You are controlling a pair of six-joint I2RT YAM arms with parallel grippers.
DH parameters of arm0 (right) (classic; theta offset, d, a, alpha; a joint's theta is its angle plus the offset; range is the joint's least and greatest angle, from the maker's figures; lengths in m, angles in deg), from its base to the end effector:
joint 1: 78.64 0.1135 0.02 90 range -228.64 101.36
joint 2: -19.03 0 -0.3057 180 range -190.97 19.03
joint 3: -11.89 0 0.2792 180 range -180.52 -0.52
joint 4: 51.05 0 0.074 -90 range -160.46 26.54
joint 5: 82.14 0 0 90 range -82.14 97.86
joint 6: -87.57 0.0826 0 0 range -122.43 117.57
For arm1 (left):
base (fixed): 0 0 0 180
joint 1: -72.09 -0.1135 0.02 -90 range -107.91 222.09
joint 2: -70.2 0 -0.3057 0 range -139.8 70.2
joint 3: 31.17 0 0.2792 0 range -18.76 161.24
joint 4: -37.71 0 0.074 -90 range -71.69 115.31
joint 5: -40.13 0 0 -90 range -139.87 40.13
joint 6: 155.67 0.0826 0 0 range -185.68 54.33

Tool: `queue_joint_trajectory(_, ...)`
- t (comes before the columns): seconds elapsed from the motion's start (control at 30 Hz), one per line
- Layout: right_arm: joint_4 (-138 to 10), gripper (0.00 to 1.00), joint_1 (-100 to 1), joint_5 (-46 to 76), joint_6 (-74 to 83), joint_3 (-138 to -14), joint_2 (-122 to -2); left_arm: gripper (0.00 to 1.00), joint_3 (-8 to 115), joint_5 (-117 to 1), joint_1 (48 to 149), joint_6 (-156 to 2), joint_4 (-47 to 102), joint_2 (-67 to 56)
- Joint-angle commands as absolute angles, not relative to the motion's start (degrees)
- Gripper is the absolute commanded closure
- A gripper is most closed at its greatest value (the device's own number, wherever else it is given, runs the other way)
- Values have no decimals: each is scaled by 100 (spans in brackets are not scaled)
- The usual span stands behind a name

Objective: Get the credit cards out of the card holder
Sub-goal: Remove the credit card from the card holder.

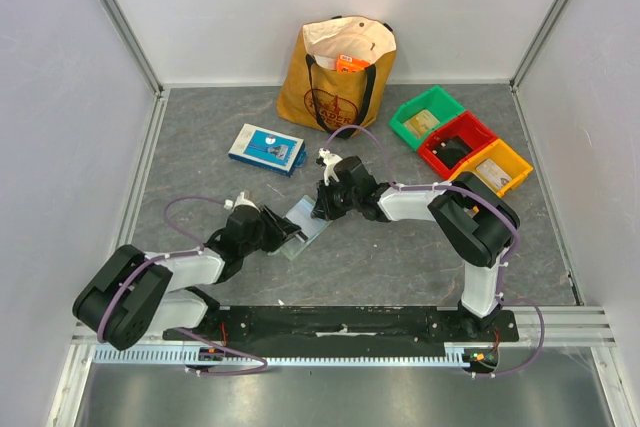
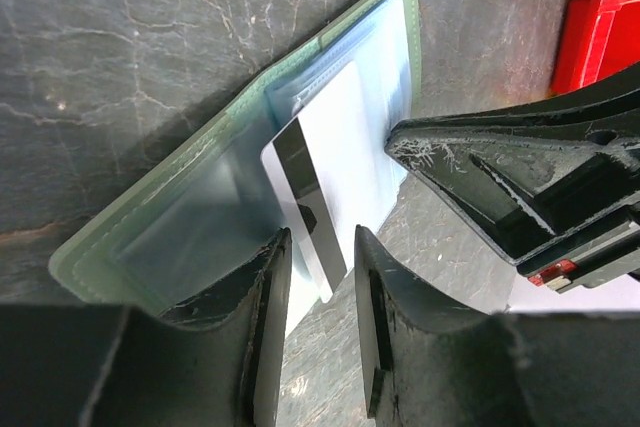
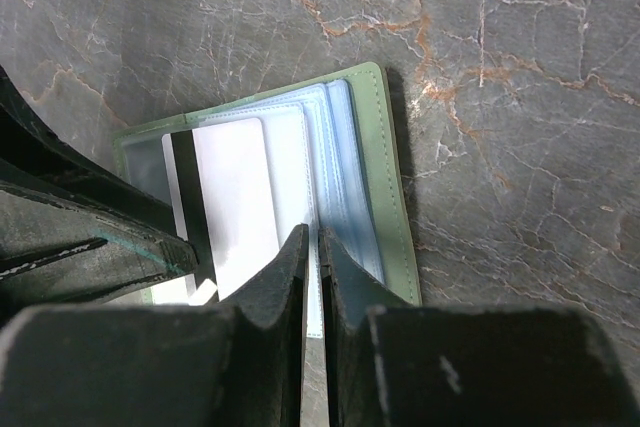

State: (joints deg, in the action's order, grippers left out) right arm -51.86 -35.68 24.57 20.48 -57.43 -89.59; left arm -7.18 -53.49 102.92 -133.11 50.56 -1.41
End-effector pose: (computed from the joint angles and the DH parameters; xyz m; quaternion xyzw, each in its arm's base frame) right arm 0.3137 0.3246 0.1277 -0.2165 0.8727 0.3374 0.2786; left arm 0.2036 -0.1276 0.1081 -0.2643 0.8454 -0.3687 0.2820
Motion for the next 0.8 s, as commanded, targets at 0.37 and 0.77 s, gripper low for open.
queue_joint_trajectory(0.37, -5423, 86, -3619, 2289, 2007, -5598, -9084, 98, -917, -5242, 10285, -13643, 4686, 330)
queue_joint_trajectory(0.77, -5493, 80, -3627, 2377, 2086, -5660, -8742, 98, -936, -5013, 10285, -13257, 2224, 2930)
